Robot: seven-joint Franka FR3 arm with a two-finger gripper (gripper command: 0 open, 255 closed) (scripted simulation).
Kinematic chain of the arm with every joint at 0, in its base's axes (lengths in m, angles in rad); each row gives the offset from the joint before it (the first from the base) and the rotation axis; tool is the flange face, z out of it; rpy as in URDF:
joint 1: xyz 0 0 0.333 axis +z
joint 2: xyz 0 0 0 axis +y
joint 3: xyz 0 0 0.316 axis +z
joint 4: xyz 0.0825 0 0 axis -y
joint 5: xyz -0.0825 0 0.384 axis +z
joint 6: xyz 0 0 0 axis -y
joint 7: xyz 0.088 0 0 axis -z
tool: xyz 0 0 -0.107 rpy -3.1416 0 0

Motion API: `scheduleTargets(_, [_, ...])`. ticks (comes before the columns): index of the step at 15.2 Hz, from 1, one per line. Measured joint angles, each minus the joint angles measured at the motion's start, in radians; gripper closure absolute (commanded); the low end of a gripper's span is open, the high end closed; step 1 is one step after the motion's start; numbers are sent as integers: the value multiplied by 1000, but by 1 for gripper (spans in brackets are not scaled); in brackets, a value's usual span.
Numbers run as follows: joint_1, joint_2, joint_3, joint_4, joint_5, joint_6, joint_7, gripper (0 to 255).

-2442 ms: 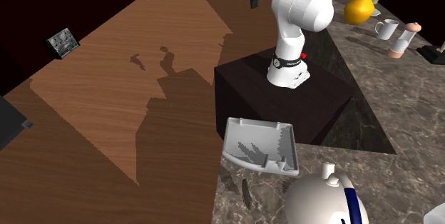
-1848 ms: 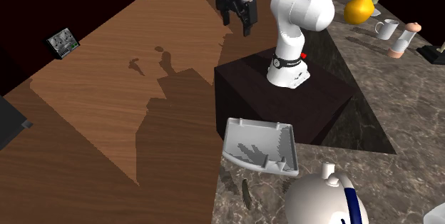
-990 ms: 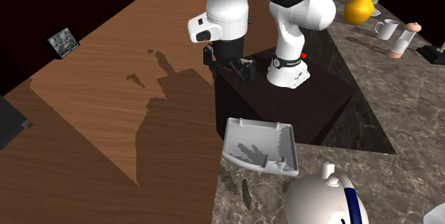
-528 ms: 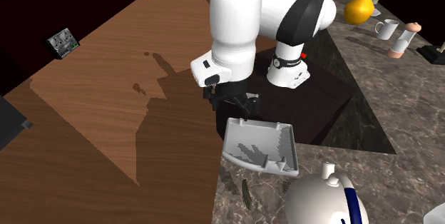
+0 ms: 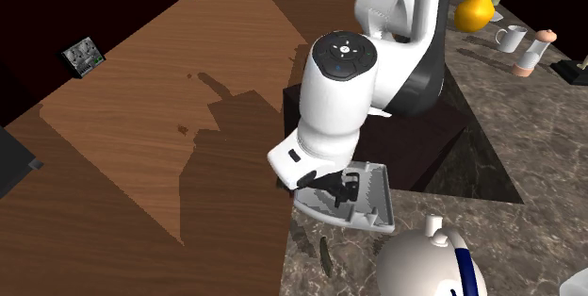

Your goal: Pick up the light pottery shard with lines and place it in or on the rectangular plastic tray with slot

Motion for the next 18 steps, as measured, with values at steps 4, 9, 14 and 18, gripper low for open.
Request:
scheduleTargets(4, [48, 125, 13, 91, -65, 39, 6, 0])
scheduleTargets(9, [63, 191, 3, 107, -98, 88, 17, 0])
scheduleTargets(14, [69, 224, -7, 101, -115, 126, 30, 0])
scheduleTargets(18, [69, 225, -7, 101, -115, 128, 30, 0])
